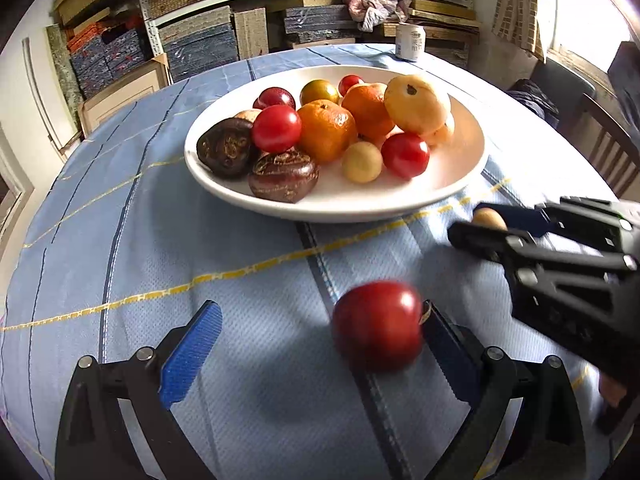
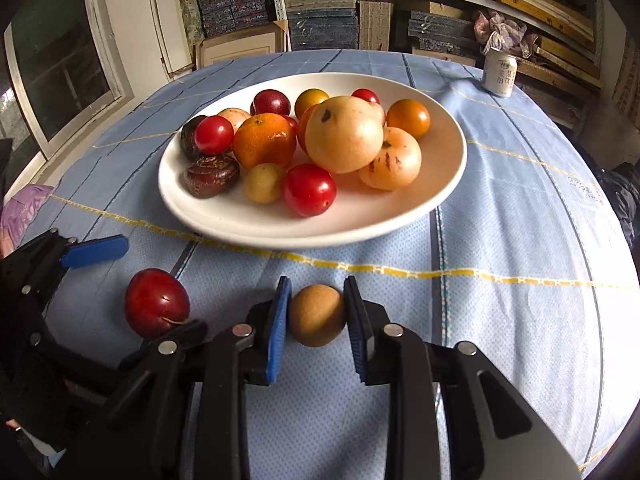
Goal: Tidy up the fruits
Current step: 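Lower both fruits into the plate and open both tools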
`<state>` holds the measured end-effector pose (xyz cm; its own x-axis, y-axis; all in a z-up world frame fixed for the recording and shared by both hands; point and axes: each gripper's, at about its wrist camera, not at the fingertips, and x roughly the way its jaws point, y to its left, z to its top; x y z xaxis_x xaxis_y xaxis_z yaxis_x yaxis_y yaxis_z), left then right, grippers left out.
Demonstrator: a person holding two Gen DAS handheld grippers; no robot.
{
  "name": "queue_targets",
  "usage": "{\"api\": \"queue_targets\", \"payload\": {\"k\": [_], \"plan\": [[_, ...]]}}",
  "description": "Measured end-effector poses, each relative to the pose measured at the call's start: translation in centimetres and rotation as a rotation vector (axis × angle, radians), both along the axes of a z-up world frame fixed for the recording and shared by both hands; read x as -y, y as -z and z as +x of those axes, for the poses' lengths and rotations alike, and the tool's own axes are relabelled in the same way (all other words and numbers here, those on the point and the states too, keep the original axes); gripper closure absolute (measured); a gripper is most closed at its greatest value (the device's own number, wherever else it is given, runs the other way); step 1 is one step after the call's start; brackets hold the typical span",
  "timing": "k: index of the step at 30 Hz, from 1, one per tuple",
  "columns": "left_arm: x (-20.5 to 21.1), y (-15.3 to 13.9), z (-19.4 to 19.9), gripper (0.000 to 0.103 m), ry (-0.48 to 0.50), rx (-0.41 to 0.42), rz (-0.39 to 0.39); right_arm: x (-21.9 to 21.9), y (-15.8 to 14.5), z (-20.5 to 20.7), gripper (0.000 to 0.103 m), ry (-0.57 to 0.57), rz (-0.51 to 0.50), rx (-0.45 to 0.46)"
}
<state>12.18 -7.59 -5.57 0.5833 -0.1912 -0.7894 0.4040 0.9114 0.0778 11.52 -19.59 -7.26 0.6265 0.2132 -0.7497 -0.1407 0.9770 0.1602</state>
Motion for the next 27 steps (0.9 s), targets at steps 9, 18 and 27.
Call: {"api": "queue_targets", "payload": {"k": [9, 18, 27], "plan": [[0.6, -0.3, -1.3, 0.064, 0.008, 0.006, -0.061, 2.1, -0.3, -2.4, 0.077, 0.012, 0.027, 0.038], [0.8, -2.5, -2.1, 0.064, 0.064, 0.018, -0.115, 3.6, -0.8, -3.6, 0.077, 0.051, 0.035, 0.061], [1.1, -6.7, 2.9, 0.064, 0.010, 0.090, -0.096, 5.0, -6.6, -1.9, 0.077, 0.030, 0.063, 0.197]]}}
